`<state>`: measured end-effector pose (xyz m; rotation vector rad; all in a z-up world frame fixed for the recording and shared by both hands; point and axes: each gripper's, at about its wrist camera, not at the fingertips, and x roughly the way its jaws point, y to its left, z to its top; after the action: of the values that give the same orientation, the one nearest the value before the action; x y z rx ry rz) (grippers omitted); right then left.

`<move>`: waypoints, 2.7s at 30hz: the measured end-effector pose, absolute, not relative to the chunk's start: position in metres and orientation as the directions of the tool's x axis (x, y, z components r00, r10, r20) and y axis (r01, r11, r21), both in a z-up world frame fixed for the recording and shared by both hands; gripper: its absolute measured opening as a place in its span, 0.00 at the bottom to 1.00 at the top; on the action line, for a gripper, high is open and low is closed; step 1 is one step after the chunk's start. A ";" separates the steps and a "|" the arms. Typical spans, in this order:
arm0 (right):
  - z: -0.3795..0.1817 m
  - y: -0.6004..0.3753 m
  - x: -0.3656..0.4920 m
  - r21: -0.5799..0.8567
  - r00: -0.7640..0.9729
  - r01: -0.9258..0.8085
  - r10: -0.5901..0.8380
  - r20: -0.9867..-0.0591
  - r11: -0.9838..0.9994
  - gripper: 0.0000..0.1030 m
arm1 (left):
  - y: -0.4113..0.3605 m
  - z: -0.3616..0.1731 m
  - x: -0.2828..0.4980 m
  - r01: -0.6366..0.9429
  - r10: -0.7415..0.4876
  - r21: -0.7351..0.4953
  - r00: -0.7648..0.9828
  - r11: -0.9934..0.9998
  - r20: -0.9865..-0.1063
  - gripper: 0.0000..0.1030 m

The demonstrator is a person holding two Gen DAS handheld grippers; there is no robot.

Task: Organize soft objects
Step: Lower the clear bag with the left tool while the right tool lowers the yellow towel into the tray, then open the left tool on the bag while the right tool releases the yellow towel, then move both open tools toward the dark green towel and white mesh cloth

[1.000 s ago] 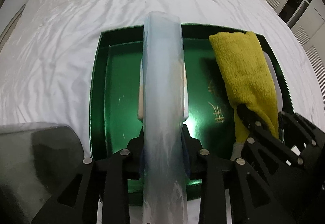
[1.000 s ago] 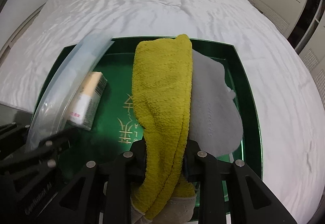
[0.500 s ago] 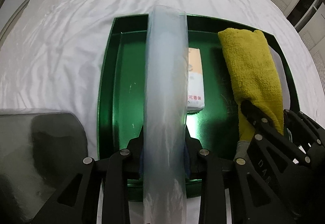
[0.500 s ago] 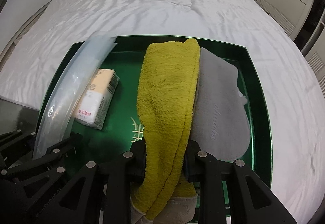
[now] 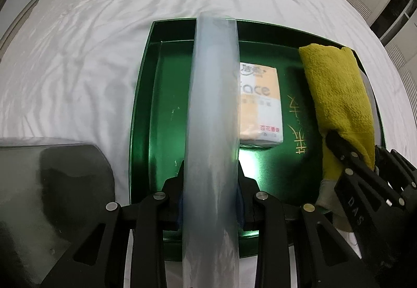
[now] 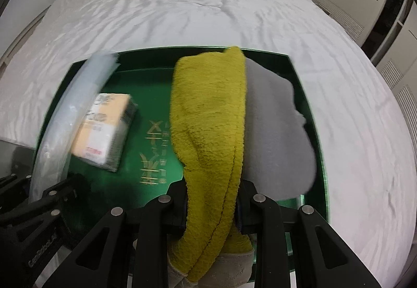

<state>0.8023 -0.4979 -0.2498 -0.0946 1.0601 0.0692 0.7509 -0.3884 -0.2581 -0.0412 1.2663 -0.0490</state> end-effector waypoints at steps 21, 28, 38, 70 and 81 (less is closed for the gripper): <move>-0.252 -0.495 0.793 0.016 0.495 -0.140 0.084 -0.865 0.990 0.35 | -0.406 -0.257 0.741 0.048 -0.028 -0.012 0.340 0.999 -0.940 0.31; -0.248 -0.499 0.789 0.022 0.504 -0.136 0.089 -0.859 0.990 0.38 | -0.401 -0.250 0.741 0.033 -0.019 -0.008 0.352 0.999 -0.936 0.44; -0.225 -0.510 0.770 0.048 0.548 -0.128 0.111 -0.829 0.991 0.53 | -0.381 -0.225 0.731 0.011 -0.024 -0.021 0.413 1.000 -0.910 0.53; -0.106 -0.514 0.549 -0.095 0.620 -0.036 -0.052 -0.783 0.995 0.66 | -0.341 -0.129 0.543 0.121 -0.243 -0.211 0.490 0.970 -0.837 0.55; -0.083 -0.338 0.455 -0.011 0.529 -0.241 0.122 -0.840 0.971 0.66 | -0.133 -0.122 0.425 -0.004 -0.008 -0.011 0.456 1.000 -0.890 0.55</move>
<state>0.4547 -0.3381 -0.0831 -0.1311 0.9908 0.2171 0.4251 -0.1326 -0.1225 -0.0122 1.0968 -0.0026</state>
